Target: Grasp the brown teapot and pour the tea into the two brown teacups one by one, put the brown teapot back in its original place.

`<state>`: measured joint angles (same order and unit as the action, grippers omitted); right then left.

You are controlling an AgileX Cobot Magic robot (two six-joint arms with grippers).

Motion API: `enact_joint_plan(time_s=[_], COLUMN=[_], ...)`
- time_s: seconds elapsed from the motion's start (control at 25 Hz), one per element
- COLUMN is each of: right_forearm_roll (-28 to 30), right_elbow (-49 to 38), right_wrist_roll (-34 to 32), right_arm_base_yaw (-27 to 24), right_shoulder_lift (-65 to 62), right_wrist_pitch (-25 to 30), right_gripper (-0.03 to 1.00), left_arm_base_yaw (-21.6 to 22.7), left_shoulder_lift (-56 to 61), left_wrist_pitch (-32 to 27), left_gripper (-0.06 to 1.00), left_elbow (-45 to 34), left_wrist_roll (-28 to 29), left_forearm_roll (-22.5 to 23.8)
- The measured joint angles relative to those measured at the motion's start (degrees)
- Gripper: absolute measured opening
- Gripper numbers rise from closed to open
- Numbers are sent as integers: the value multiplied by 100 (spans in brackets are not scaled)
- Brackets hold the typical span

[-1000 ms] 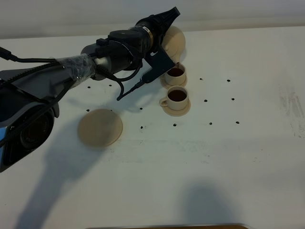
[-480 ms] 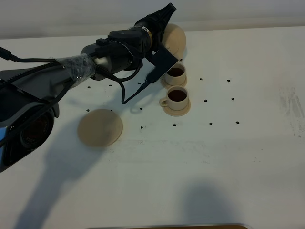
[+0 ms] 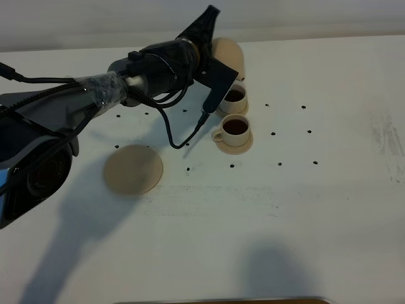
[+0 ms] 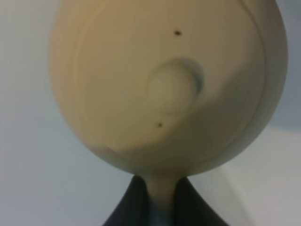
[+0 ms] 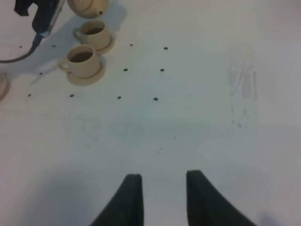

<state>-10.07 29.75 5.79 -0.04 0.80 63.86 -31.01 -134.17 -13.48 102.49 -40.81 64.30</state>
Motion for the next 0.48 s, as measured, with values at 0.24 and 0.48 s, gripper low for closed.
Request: enact_joint_plan(time_s=[0.24, 0.48], right_forearm_roll=[0, 0], right_elbow=[0, 0], right_wrist_roll=[0, 0], right_arm_base_yaw=[0, 0], right_shoulder_lift=[0, 0], right_wrist_pitch=[0, 0], right_gripper=[22, 22], left_arm_base_yaw=[12, 17], left_shoulder_lift=[260, 742], left_wrist_pitch=[-907, -2120], left_gripper=[16, 16], left_elbow=[0, 4], left_wrist_roll=[-6, -6], left_forearm_roll=[-1365, -2879])
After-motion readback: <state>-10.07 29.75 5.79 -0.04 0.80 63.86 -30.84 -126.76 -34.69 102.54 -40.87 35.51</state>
